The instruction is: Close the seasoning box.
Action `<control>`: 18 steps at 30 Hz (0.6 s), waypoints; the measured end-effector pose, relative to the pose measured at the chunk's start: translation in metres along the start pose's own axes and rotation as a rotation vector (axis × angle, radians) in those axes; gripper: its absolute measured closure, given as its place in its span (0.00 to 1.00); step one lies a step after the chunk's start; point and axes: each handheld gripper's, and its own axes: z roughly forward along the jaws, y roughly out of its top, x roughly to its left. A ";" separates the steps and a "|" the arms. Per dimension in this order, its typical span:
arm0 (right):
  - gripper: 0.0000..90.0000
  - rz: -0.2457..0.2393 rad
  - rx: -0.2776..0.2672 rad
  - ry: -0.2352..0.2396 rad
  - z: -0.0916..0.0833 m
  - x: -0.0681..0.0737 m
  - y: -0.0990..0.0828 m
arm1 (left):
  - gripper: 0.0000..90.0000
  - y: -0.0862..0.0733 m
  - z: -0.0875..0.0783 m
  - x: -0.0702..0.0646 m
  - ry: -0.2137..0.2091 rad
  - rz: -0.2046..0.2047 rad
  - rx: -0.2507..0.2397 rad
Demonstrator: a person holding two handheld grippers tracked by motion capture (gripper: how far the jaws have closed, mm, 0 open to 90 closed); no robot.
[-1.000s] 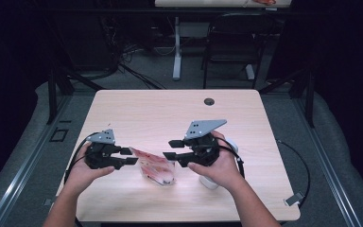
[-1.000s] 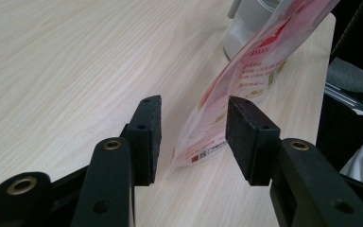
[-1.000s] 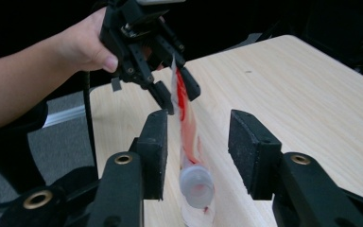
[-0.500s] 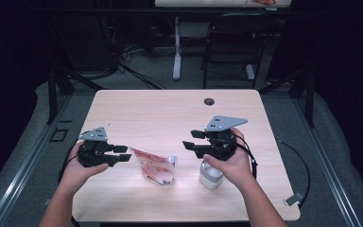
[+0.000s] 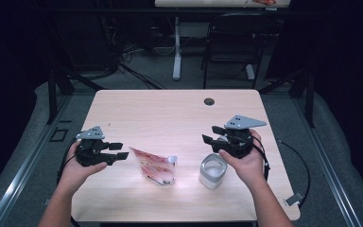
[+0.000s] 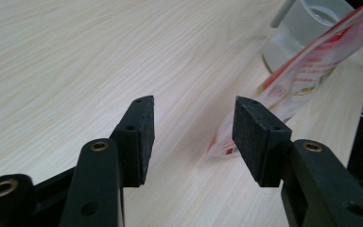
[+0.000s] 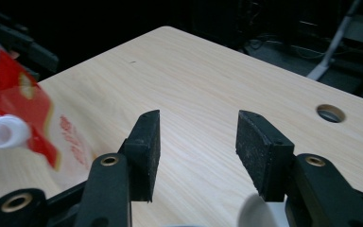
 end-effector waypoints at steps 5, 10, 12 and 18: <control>0.65 0.019 -0.004 -0.054 -0.009 -0.013 -0.003 | 0.56 0.000 -0.001 0.001 0.027 0.010 -0.005; 0.75 0.036 -0.004 -0.100 -0.017 -0.025 -0.008 | 0.57 -0.001 -0.002 0.001 0.026 0.010 -0.008; 0.81 0.044 -0.004 -0.105 -0.019 -0.028 -0.009 | 0.57 -0.001 -0.002 0.002 0.027 0.008 -0.010; 0.95 0.064 -0.006 -0.142 -0.026 -0.039 -0.015 | 0.56 -0.002 -0.004 0.003 0.046 -0.002 -0.009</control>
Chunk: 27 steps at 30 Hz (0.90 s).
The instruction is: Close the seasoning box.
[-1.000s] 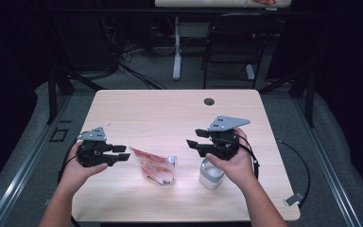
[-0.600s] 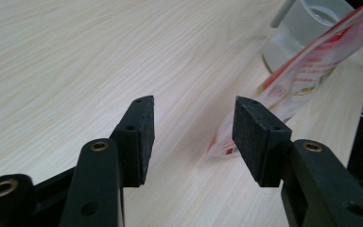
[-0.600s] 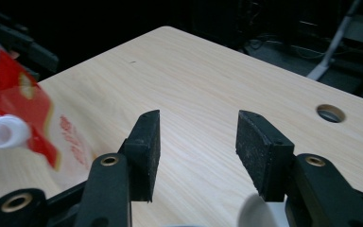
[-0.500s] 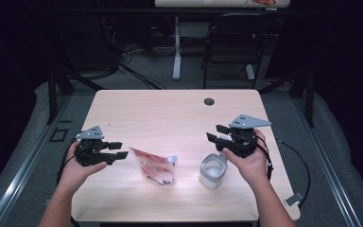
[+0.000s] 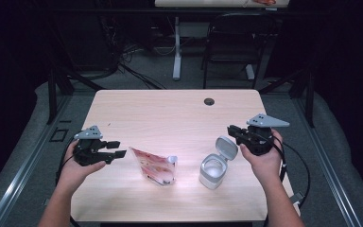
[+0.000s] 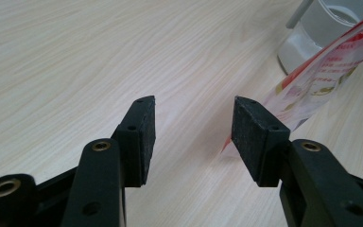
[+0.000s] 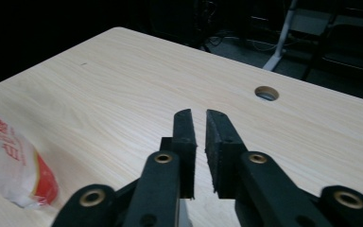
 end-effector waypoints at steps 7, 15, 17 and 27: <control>1.00 0.017 0.027 -0.044 0.001 -0.010 -0.010 | 0.56 -0.001 0.000 0.002 0.012 -0.006 -0.002; 1.00 0.054 0.036 -0.014 0.003 -0.011 -0.022 | 0.56 -0.002 0.000 0.002 0.013 -0.009 0.006; 1.00 0.054 0.039 -0.010 0.003 -0.011 -0.024 | 0.56 -0.002 0.000 0.002 0.015 -0.006 0.008; 1.00 0.066 0.041 0.028 0.004 -0.001 -0.039 | 0.56 -0.003 0.001 0.003 0.016 -0.015 0.010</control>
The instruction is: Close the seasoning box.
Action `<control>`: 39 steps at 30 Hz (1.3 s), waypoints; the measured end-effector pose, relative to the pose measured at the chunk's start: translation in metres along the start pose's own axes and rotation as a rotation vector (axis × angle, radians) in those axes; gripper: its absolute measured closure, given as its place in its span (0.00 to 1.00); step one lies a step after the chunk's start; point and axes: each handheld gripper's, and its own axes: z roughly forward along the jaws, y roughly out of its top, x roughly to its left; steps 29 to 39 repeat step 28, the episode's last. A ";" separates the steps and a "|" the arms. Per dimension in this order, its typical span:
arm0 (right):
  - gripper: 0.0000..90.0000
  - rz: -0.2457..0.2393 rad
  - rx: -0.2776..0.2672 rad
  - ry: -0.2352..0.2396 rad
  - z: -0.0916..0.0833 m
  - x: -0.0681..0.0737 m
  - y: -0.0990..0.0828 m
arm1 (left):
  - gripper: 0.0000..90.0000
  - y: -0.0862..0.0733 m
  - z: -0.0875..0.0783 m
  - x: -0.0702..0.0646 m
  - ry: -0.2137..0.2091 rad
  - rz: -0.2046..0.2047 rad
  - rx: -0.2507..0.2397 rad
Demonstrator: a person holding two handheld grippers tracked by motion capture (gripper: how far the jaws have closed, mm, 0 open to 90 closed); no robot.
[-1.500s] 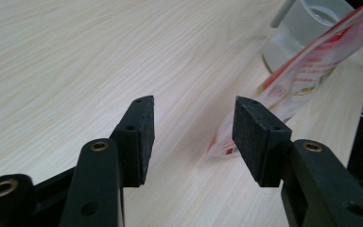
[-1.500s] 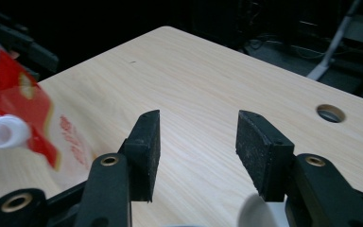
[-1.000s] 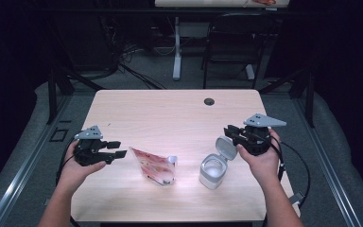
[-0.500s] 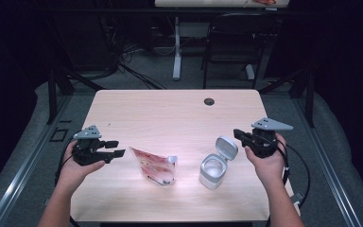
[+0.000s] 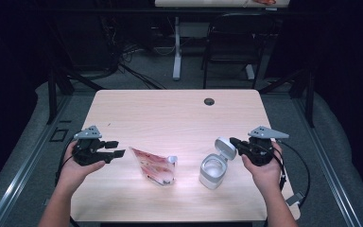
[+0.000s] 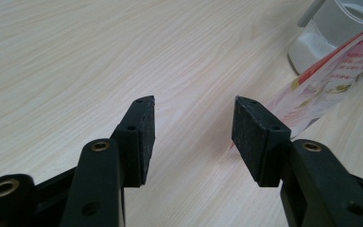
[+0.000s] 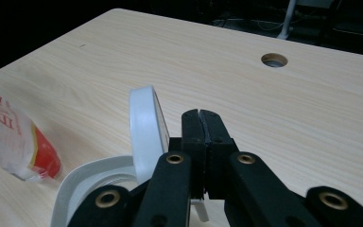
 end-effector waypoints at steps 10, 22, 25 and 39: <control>0.98 0.005 0.001 0.059 0.000 0.015 -0.016 | 0.55 -0.001 0.000 0.001 0.004 -0.005 -0.004; 0.93 0.038 -0.032 -0.008 -0.004 0.004 -0.036 | 0.55 -0.004 0.001 0.005 0.014 -0.019 -0.009; 0.86 0.045 -0.037 -0.027 -0.005 -0.001 -0.041 | 0.55 -0.004 0.000 0.006 0.019 -0.023 -0.009; 0.71 0.065 -0.041 -0.051 -0.004 -0.007 -0.048 | 0.54 -0.005 0.001 0.007 0.023 -0.029 -0.012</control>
